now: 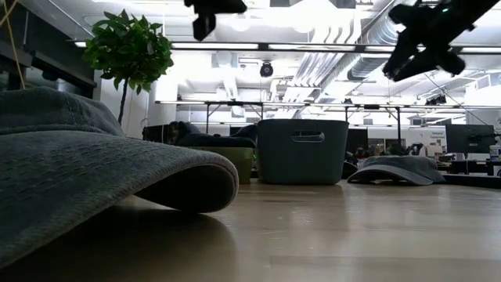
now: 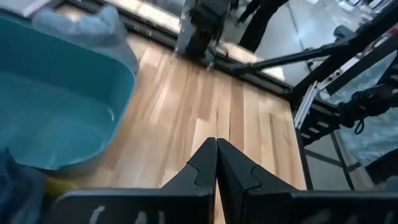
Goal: Pick & Place hat
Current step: Put the top gray cap into the blue green bin
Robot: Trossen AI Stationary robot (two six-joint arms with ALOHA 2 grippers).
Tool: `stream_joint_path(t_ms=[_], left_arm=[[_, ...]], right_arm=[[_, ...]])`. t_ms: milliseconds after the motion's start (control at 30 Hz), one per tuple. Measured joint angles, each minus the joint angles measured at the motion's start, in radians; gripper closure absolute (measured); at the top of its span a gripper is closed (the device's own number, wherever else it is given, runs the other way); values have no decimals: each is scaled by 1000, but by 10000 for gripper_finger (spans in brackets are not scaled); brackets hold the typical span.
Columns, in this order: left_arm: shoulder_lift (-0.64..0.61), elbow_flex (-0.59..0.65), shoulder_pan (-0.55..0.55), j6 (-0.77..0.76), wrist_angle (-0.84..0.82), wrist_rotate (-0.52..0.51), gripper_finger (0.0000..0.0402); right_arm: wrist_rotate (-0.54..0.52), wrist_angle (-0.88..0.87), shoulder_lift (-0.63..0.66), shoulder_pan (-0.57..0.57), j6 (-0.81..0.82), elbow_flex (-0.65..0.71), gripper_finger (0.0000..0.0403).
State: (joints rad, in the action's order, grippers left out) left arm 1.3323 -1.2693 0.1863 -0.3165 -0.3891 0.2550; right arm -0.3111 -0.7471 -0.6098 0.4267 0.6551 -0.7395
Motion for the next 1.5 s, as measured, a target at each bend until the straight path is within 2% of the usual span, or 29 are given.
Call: stream_joint_path(t_ms=[200,333,467,633,767,833,900,1000,1100,1200,1500], left_arm=[[-74,25,62,64,-35,69,401],[-111,24,110,112,-65,144,401],[-140,24,152,158,-102,195,401],[-147,24,191,201,-142,262,401],[-147,24,215,241,-176,298,401],[-147,24,222,255,-200,308,401],[-147,24,229,272,-224,309,401],[-147,24,237,302,-242,318,401],[-147,24,248,324,-244,336,401],[-147,24,258,354,-249,367,401],[-146,24,259,410,-314,419,401]], right_arm=[[112,99,-142,144,-77,0,240],[155,69,-241,235,-112,-51,240],[155,-19,-338,307,-229,-177,240],[151,-180,-459,366,-519,-379,240],[78,-320,-555,402,-628,-522,240],[67,-386,-603,429,-604,-579,240],[78,-446,-648,461,-505,-626,240],[141,-503,-703,514,-359,-661,240],[215,-481,-744,554,-250,-651,240],[231,-492,-787,577,-116,-630,240],[212,-460,-847,593,-27,-533,240]])
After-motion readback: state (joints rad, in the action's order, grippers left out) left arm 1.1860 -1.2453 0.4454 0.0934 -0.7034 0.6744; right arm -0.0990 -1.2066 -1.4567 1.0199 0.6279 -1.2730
